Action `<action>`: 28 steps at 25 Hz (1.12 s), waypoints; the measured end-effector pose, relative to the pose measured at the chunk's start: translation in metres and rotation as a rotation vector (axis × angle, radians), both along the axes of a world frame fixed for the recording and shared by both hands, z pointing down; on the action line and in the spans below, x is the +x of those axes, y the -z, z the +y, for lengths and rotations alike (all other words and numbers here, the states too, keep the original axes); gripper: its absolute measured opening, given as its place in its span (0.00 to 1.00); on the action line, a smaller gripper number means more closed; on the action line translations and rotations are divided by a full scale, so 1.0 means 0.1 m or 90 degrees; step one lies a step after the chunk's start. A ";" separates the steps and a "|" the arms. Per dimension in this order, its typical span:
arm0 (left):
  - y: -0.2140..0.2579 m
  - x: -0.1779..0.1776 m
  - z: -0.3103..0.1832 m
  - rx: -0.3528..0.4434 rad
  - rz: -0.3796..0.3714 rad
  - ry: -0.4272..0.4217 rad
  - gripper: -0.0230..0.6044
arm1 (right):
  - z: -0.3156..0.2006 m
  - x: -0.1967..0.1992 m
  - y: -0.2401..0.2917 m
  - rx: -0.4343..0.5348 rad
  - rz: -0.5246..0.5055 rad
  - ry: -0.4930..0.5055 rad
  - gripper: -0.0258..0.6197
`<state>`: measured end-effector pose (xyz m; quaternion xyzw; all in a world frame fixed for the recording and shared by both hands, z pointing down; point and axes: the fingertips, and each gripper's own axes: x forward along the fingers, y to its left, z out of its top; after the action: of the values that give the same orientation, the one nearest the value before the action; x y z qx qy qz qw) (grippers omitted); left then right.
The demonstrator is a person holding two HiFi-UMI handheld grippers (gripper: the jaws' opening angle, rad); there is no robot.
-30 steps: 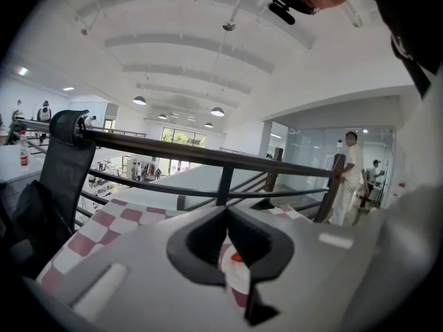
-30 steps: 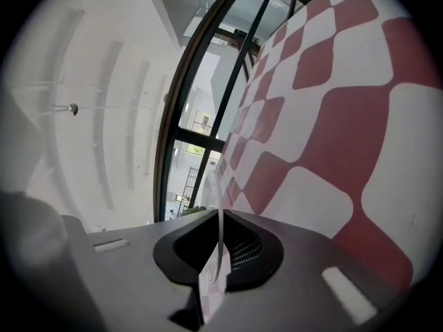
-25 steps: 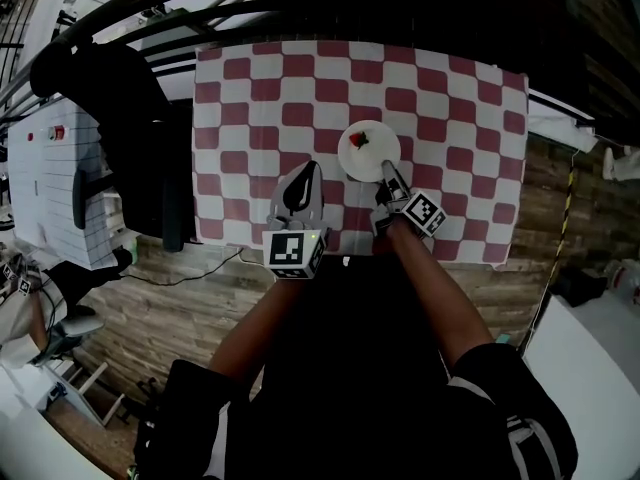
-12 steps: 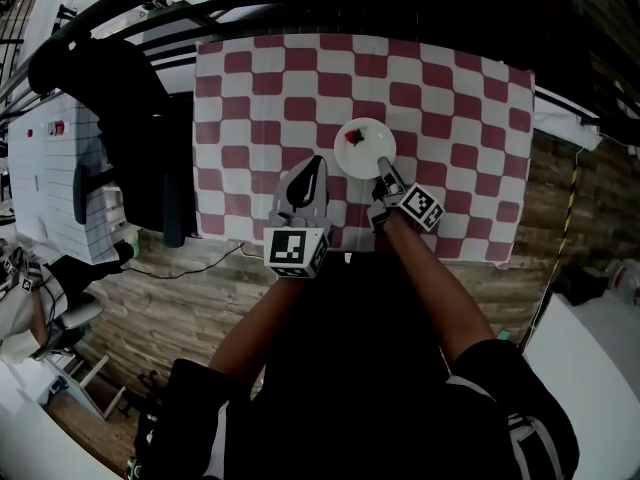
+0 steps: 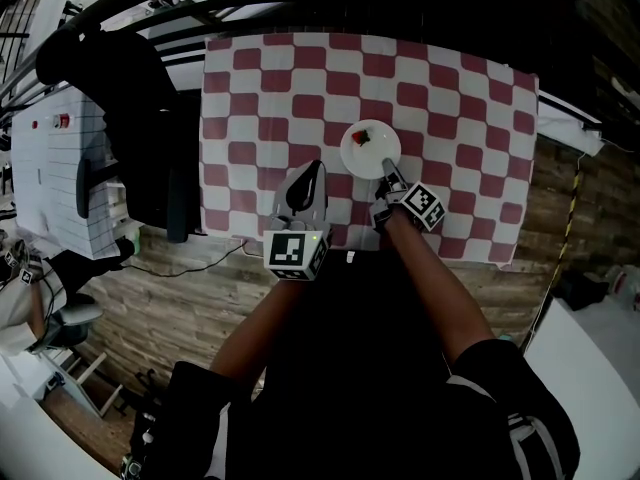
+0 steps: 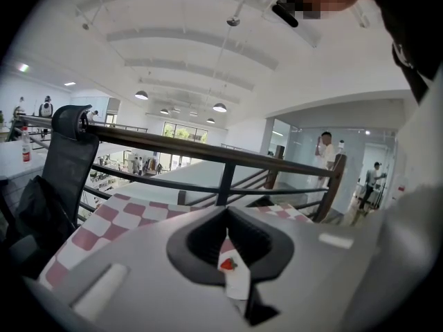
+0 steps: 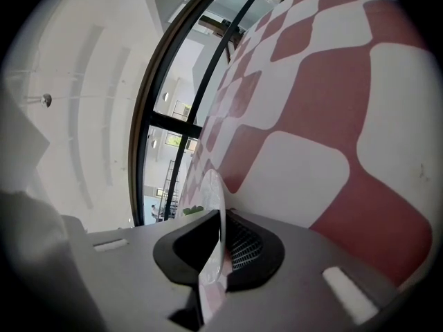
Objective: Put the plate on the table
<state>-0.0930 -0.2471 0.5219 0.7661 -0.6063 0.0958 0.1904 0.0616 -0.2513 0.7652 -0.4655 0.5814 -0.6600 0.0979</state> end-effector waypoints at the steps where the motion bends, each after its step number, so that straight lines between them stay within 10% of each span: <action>1: 0.00 0.00 0.02 -0.002 0.002 0.001 0.05 | 0.01 0.00 -0.02 -0.008 0.010 0.006 0.07; 15: 0.04 0.08 0.23 -0.002 0.008 -0.030 0.05 | 0.07 0.09 0.02 -0.045 0.144 0.077 0.29; 28: 0.26 0.14 0.32 0.039 0.026 -0.048 0.05 | 0.11 0.42 0.59 0.040 0.231 0.057 0.21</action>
<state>-0.0795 -0.2153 0.4961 0.7958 -0.5756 0.0683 0.1753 0.1034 -0.2406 0.7059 -0.5471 0.6300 -0.5506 -0.0236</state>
